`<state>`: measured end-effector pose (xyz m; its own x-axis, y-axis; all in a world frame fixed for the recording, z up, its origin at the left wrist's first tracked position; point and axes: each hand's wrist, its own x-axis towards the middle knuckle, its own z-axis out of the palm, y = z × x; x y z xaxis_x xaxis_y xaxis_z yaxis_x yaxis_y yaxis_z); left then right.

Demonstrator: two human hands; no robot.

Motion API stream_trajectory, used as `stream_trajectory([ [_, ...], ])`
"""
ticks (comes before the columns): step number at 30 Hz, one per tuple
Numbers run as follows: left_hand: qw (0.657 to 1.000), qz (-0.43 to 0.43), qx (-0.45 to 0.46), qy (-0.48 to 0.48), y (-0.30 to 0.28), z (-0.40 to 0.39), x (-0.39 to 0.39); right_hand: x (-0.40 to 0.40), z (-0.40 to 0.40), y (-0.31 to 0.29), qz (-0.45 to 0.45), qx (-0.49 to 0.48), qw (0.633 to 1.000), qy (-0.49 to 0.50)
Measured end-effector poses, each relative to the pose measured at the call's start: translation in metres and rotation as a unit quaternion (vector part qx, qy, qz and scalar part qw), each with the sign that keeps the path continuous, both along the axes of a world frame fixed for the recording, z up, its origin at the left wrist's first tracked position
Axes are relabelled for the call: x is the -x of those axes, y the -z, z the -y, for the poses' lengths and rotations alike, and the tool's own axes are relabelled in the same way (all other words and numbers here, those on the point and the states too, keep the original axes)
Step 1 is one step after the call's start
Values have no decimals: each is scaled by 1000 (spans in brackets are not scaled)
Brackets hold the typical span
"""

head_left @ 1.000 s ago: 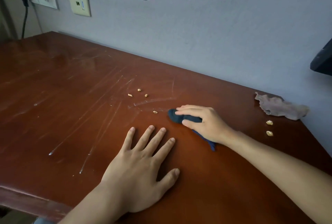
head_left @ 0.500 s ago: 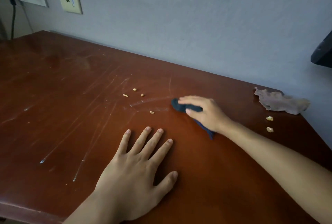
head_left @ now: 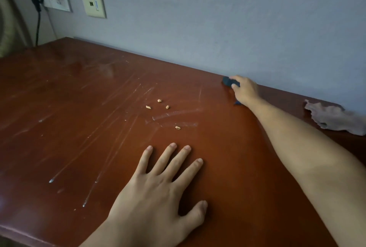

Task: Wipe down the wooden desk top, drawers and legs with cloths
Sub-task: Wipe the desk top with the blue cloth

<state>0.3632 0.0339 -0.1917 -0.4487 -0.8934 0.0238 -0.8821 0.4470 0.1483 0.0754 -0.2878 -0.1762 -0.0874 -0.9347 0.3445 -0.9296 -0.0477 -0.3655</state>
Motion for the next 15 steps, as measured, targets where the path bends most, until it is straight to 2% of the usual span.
stream_trajectory([
  [4, 1000, -2, -31, -7, -6, -1, 2, -10, -42, -6, 3, -24, 995, -98],
  [7, 999, -31, -6, -15, -12, -3, 4, -22, -108, -6, 35, -28, 980, -193],
  [9, 999, -14, -28, -18, -19, -5, 6, -25, -154, -5, 54, -37, 968, -243],
  [12, 999, 10, -32, -16, -18, -6, 6, -20, -181, -5, 66, -41, 960, -270],
  [15, 999, 23, -29, -10, -18, -6, 6, -19, -147, -3, 40, -13, 970, -240],
])
